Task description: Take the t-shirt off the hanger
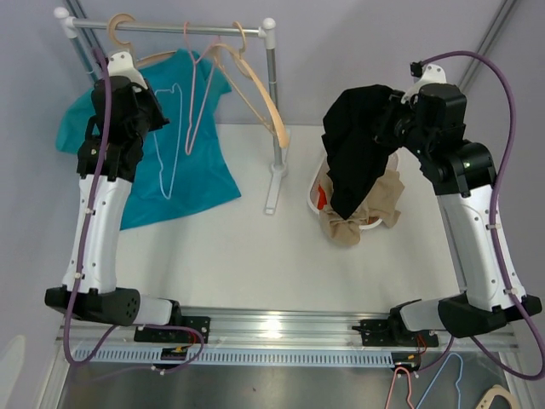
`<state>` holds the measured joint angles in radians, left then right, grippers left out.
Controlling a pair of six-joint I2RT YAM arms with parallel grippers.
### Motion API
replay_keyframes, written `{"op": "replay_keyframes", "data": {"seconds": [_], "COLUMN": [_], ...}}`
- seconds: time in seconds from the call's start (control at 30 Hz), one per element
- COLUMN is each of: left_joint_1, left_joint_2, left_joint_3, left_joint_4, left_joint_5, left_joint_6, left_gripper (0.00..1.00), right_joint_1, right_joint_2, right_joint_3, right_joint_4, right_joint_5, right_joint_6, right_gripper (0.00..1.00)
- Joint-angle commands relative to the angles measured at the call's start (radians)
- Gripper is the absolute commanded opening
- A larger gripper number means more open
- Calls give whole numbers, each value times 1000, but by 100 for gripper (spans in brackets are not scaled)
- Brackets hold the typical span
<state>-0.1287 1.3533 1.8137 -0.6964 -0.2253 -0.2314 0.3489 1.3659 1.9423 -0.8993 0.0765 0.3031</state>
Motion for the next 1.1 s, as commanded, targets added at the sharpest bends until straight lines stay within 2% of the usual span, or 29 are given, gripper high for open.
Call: {"op": "replay_keyframes", "data": {"seconds": [0.0,0.17,0.23,0.4,0.47,0.6,0.73,0.87,0.97,1.0,1.03,1.07], "left_joint_1": [47,49,49,49,51,49,49,49,49,49,49,49], "left_joint_2": [35,153,167,242,276,329,369,438,471,475,480,484], "left_joint_3": [-1,88,99,151,223,288,320,428,443,440,435,427], "left_joint_4": [187,222,270,299,279,308,347,316,304,307,311,317], "left_joint_5": [173,214,257,294,297,329,374,345,334,325,323,319], "left_joint_6": [50,115,122,133,150,158,158,153,165,165,168,175], "left_gripper": [1,1,1,1,1,1,1,1,1,1,1,1], "right_joint_1": [-27,-100,-129,-179,-174,-179,-185,-195,-205,-203,-205,-206], "right_joint_2": [15,-1,28,261,294,379,452,515,503,496,493,474], "right_joint_3": [-98,-351,-457,-617,-690,-718,-775,-795,-793,-793,-787,-784], "right_joint_4": [88,232,279,388,431,464,529,559,556,547,539,531], "right_joint_5": [-26,-35,-119,-282,-256,-182,-228,-233,-212,-193,-184,-173], "right_joint_6": [11,79,100,165,188,205,220,217,208,203,197,186], "right_gripper": [0,0,0,0,0,0,0,0,0,3,12,32]}}
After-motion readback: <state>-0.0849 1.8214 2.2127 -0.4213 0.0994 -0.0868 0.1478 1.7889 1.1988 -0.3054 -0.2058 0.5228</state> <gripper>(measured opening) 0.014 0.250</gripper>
